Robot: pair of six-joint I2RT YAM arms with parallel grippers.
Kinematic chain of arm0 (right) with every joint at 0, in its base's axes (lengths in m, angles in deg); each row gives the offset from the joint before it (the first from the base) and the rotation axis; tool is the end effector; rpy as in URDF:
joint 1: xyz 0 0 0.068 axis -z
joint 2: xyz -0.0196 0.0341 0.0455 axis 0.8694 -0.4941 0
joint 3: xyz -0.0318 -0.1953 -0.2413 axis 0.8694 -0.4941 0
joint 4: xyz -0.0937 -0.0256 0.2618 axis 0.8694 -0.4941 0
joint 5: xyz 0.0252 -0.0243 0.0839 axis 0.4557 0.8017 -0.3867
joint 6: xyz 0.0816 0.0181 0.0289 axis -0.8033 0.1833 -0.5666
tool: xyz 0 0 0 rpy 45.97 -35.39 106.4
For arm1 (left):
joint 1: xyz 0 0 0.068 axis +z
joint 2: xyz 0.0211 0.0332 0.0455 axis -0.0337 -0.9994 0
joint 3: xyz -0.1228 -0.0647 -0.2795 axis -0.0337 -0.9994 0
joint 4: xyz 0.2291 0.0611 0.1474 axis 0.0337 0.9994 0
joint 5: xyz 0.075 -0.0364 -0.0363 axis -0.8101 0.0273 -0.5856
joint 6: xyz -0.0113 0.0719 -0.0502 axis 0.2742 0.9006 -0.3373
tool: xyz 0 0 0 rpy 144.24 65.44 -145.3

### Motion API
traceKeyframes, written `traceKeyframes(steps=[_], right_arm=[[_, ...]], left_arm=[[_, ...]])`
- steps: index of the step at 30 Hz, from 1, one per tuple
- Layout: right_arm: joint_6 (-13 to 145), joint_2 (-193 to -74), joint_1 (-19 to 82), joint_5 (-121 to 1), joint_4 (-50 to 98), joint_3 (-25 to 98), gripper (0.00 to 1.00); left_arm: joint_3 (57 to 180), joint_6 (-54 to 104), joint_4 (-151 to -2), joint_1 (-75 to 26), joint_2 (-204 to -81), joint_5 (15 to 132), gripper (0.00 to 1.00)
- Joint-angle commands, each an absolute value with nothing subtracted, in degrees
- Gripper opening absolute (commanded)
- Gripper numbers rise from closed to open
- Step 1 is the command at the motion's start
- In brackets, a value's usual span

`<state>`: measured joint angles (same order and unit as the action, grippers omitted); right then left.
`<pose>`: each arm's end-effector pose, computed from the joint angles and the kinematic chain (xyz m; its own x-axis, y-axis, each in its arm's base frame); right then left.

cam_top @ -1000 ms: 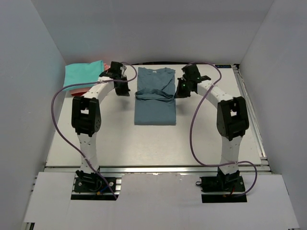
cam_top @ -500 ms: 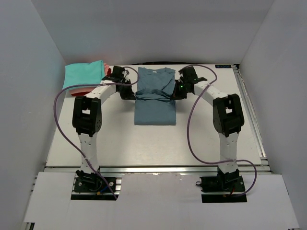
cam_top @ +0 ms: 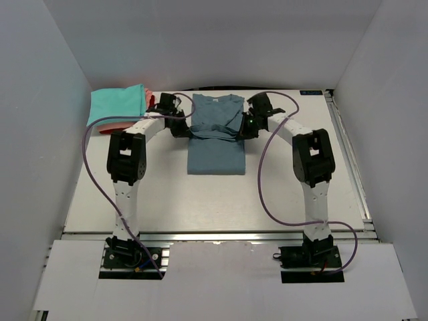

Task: Fold and stack the t-shirts
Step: Fold the folded rectangular tshirt in 1/3 of the way

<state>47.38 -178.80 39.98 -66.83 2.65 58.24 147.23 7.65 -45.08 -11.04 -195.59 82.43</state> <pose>0.5139 0.2125 0.1685 -0.8640 0.1190 -0.4892 -0.1322 0.8840 0.4484 0.5332 -0.1463 0.1529 -0.8969 -0.2681 -0.3518 -0.0751 0.8761 -0.4762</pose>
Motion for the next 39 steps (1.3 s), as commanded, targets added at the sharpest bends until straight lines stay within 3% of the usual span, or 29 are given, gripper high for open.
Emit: traceKeyframes(steps=[1, 21, 24, 29, 33, 39], right_arm=[[47.61, -179.89, 39.82, -66.42, 6.5, 62.71, 0.0], [47.68, -187.19, 41.84, -58.68, 8.43, 74.5, 0.0], [50.41, -184.3, 42.37, -58.16, 8.61, 72.76, 0.23], [54.89, -177.53, 44.73, -60.77, 13.7, 63.35, 0.46], [56.83, -179.27, 47.02, -71.32, 13.8, 62.2, 0.5], [57.63, -181.3, 47.2, -77.92, 17.48, 60.18, 0.47]], left_arm=[[149.84, 6.26, -48.23, -11.25, -194.63, 82.03, 0.0], [162.14, 4.24, -51.22, -10.99, -201.67, 79.3, 0.0], [161.36, 6.52, -49.56, -10.73, -199.56, 77.37, 0.05], [154.25, 10.2, -46.31, -9.93, -192.2, 75.61, 0.1], [143.62, 11.71, -46.21, -9.93, -184.64, 75.35, 0.11], [132.71, 12.76, -45.69, -9.93, -175.32, 72.62, 0.11]])
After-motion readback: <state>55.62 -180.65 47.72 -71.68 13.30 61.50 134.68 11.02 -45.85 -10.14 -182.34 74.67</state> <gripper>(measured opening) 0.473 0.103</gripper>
